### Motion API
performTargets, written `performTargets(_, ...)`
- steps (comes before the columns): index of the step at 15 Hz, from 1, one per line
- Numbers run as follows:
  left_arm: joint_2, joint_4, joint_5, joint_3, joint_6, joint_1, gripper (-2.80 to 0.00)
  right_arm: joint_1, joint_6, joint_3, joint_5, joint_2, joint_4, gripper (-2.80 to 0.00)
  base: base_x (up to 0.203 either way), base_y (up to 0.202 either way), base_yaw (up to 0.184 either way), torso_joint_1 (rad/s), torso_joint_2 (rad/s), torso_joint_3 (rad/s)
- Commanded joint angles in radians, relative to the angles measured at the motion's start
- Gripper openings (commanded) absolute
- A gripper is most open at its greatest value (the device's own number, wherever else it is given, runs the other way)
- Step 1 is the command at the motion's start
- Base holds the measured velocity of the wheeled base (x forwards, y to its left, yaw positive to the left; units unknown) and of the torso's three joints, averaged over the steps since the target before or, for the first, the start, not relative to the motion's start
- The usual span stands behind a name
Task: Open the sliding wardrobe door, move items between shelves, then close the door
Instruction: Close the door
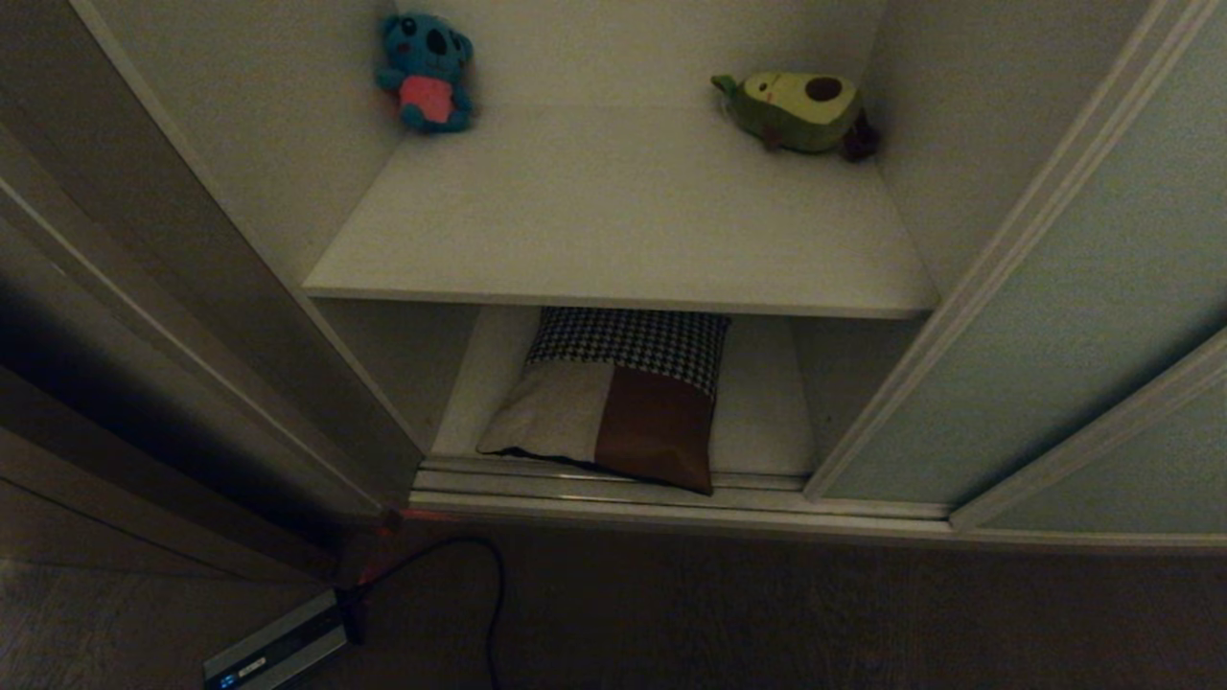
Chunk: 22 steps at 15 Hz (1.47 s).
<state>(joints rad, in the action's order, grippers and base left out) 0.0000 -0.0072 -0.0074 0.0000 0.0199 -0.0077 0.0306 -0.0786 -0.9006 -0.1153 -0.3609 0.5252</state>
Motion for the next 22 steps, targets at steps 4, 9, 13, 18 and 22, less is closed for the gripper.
performTargets(4, 0.001, 0.0, 0.0, 0.0, 0.0, 0.0, -2.8, 0.0, -0.02, -0.313, -0.175, -0.344, 0.021, -2.8, 0.0, 0.0, 0.0, 0.0, 0.0, 0.0)
performTargets(9, 0.002, 0.0, 0.0, 0.0, 0.0, 0.0, -2.8, 0.158, -0.057, -0.515, -0.187, -0.496, 0.161, -2.8, 0.0, 0.0, 0.0, 0.0, 0.0, 0.0)
performTargets(13, 0.002, 0.0, 0.0, 0.0, 0.0, 0.0, -2.8, 0.438, -0.106, -0.541, 0.026, -0.569, 0.168, -2.8, 0.0, 0.0, 0.0, 0.0, 0.0, 0.0)
performTargets(18, 0.001, 0.0, -0.001, 0.0, 0.0, 0.0, -2.8, 0.786, -0.161, -0.533, 0.294, -0.667, 0.078, -2.8, 0.0, 0.0, 0.0, 0.0, 0.0, 0.0)
performTargets(22, 0.001, 0.0, 0.0, 0.0, 0.0, 0.0, -2.8, 0.986, -0.16, -0.541, 0.445, -0.78, -0.053, -2.8, 0.0, 0.0, 0.0, 0.0, 0.0, 0.0)
